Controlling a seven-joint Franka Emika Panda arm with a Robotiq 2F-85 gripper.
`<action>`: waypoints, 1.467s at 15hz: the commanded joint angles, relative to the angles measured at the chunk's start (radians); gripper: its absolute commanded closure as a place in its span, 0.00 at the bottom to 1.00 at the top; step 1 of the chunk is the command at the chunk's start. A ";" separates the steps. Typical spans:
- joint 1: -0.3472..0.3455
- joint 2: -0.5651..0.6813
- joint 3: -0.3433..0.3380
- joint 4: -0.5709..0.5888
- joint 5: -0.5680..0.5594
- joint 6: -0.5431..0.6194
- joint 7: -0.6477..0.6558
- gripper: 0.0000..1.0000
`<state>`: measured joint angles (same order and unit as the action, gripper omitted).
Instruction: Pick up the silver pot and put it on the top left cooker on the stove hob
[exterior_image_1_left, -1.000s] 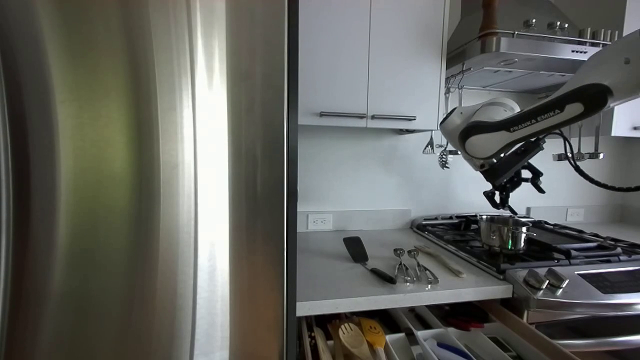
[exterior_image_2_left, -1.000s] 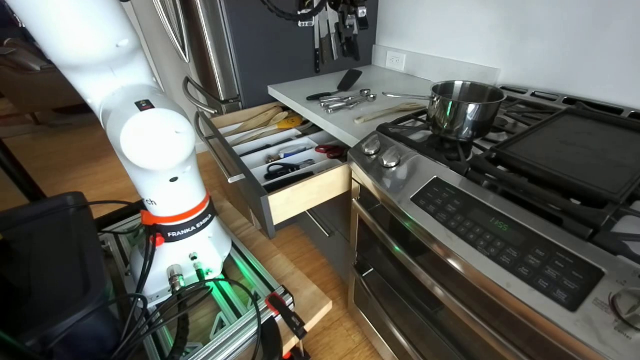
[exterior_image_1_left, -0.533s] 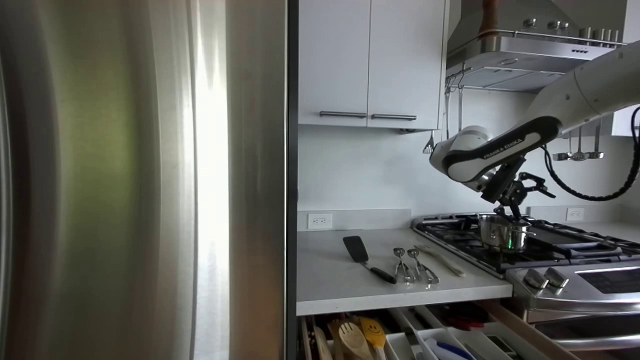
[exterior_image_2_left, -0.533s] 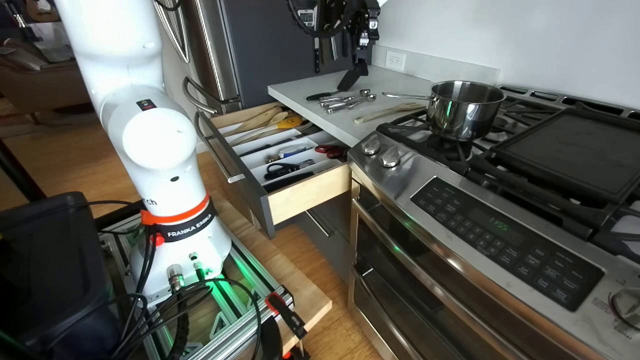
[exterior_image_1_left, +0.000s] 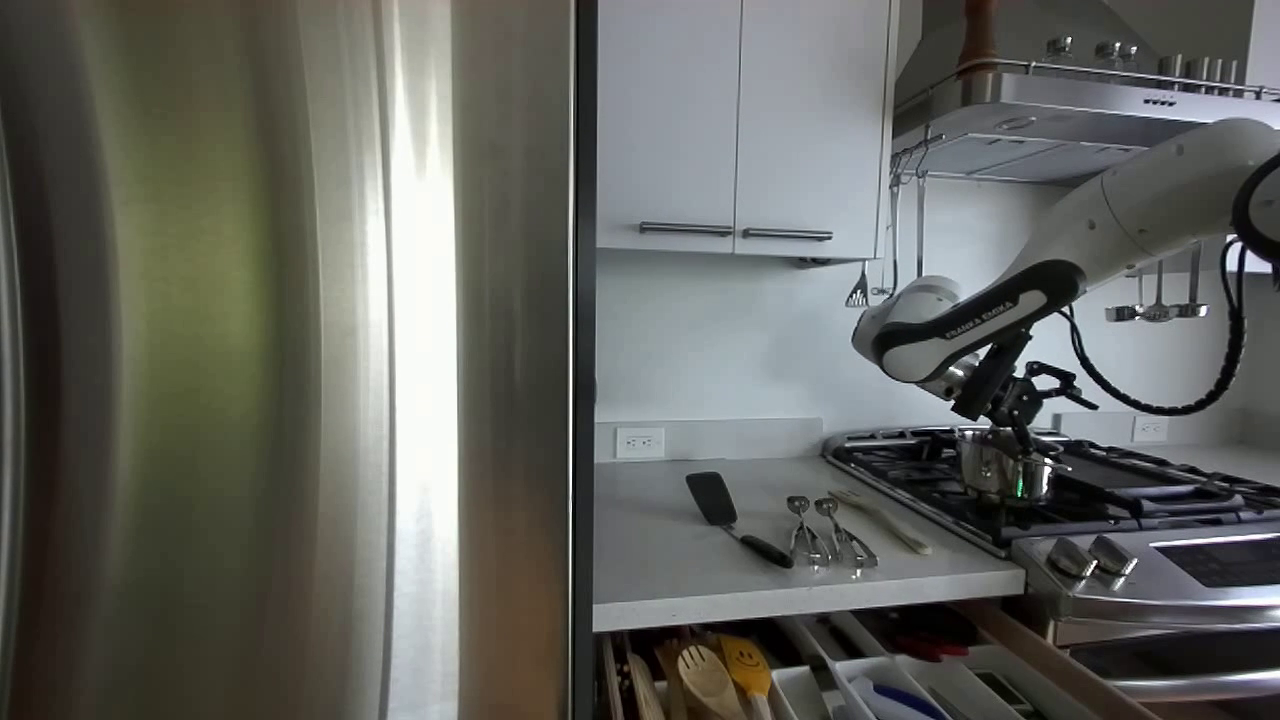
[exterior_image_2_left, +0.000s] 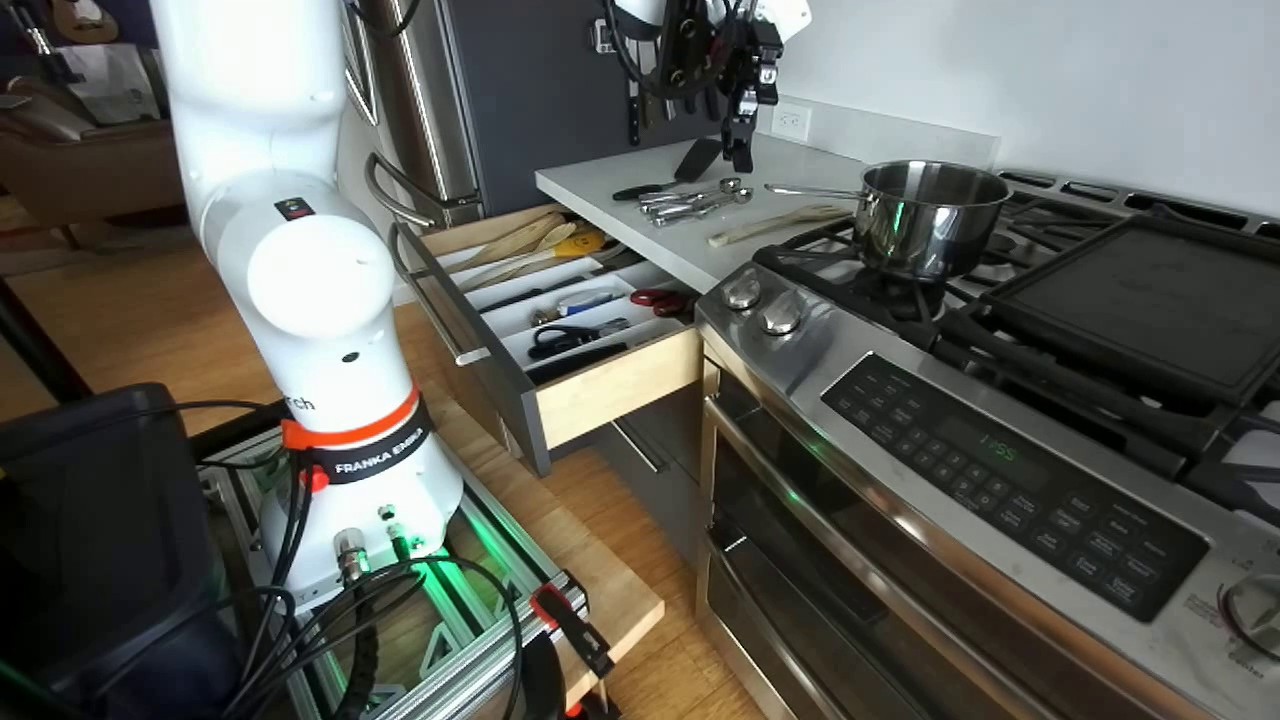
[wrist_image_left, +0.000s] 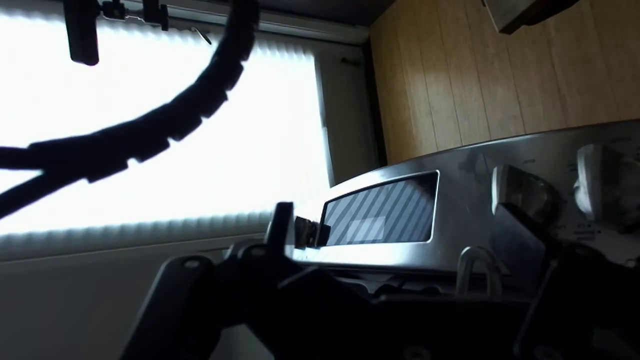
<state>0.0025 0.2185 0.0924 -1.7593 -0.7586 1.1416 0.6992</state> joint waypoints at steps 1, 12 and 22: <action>0.028 0.000 -0.029 0.003 0.004 0.001 -0.004 0.00; 0.054 0.120 -0.056 0.071 -0.090 0.000 -0.042 0.00; 0.048 0.242 -0.092 0.158 -0.136 0.032 -0.129 0.00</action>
<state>0.0422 0.4196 0.0261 -1.6413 -0.8667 1.1617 0.5991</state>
